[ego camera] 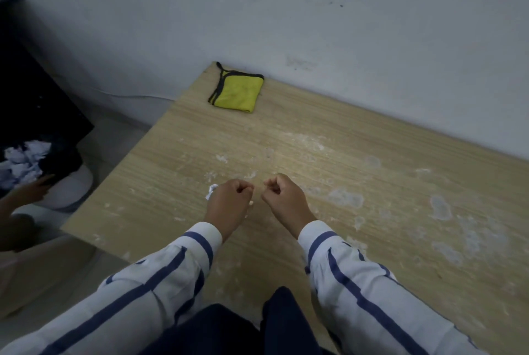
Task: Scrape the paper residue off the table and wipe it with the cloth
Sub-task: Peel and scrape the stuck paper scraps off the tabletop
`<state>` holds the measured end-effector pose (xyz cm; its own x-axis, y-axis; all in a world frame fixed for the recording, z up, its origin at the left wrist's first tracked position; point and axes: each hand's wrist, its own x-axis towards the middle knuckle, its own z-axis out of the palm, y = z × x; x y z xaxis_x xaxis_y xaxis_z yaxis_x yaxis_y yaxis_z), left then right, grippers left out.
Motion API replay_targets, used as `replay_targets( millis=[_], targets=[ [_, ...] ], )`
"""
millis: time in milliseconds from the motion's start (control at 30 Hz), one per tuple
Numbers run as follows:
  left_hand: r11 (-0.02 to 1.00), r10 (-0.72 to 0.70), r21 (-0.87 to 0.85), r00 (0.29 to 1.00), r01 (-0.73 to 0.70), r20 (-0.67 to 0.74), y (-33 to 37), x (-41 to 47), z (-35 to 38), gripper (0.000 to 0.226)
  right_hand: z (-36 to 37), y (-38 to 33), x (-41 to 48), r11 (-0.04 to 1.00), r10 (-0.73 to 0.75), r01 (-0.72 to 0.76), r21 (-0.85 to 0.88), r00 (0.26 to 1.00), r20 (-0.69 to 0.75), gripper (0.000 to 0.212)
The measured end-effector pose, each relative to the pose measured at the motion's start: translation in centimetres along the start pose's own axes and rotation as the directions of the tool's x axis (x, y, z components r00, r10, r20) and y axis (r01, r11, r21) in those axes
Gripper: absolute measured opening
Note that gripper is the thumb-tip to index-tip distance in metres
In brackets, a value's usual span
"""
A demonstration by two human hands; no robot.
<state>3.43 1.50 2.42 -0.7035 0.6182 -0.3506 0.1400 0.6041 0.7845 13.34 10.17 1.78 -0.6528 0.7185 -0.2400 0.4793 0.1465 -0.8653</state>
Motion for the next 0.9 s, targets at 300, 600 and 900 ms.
replay_targets(
  millis=[300, 600, 900],
  targets=[
    [0.983, 0.003, 0.182, 0.995, -0.02, 0.095, -2.4, 1.8, -2.7, 0.023, 4.4, -1.9, 2.1, 0.957, 0.107, -0.087, -0.278, 0.993, 0.057, 0.028],
    [0.894, -0.002, 0.444, 0.989, -0.065, 0.15, -2.3, 4.2, -2.5, 0.043, 6.6, -2.7, 3.2, 0.87, 0.234, -0.23, -0.436, 0.971, -0.044, 0.037],
    [0.839, 0.009, 0.535, 0.987, -0.095, 0.162, -2.9, 4.8, -2.0, 0.016, 7.7, -2.1, 3.6, 0.834, 0.243, -0.262, -0.485, 0.965, -0.102, 0.014]
  ],
)
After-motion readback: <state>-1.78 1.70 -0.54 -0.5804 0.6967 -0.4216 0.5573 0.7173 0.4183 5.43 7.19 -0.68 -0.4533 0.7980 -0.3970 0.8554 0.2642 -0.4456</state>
